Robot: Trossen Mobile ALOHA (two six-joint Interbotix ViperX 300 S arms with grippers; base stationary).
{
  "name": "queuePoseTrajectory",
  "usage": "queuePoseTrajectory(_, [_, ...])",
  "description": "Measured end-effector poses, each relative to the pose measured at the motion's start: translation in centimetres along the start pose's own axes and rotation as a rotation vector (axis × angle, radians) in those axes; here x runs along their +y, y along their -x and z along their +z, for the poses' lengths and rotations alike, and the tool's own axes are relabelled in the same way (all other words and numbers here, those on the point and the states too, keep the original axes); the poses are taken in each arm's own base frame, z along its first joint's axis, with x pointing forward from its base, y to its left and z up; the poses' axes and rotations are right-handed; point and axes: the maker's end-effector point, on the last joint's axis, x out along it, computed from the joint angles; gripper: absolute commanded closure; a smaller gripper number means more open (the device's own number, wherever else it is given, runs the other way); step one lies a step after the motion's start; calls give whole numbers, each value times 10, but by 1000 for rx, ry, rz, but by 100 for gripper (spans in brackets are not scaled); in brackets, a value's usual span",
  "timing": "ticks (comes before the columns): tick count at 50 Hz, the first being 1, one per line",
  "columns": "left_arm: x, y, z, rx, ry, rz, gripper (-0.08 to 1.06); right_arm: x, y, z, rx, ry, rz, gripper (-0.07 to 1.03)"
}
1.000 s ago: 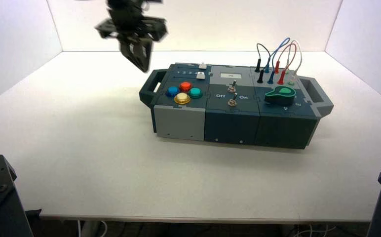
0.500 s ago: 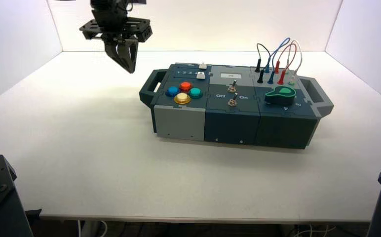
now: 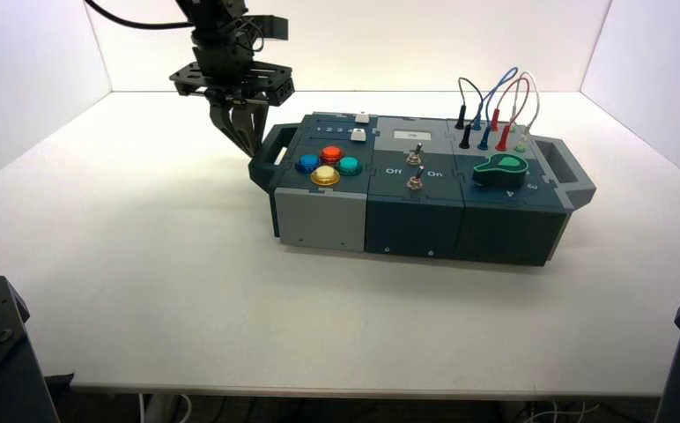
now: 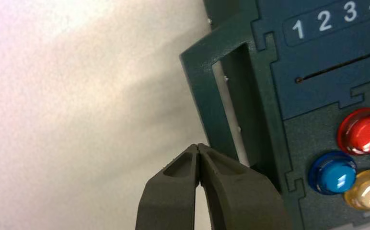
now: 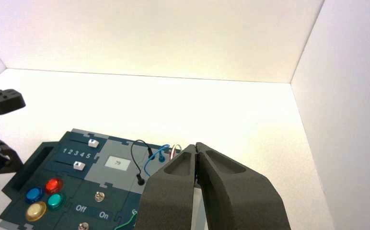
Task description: Move the box to the right.
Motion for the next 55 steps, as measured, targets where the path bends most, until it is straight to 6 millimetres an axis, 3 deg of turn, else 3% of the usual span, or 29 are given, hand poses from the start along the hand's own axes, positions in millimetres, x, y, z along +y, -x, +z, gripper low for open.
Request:
queuePoseTrajectory(18, [-8,-4,12,-3,-17,-7,101,0,0,0,0,-9,3,99])
queuePoseTrajectory(40, [-63,-8,27,-1,-116,-54,101,1,0,1,-6,-13,5,98])
queuePoseTrajectory(55, [-60,-7,29,-5,-108,-53,101,1,0,1,-7,-13,5,98])
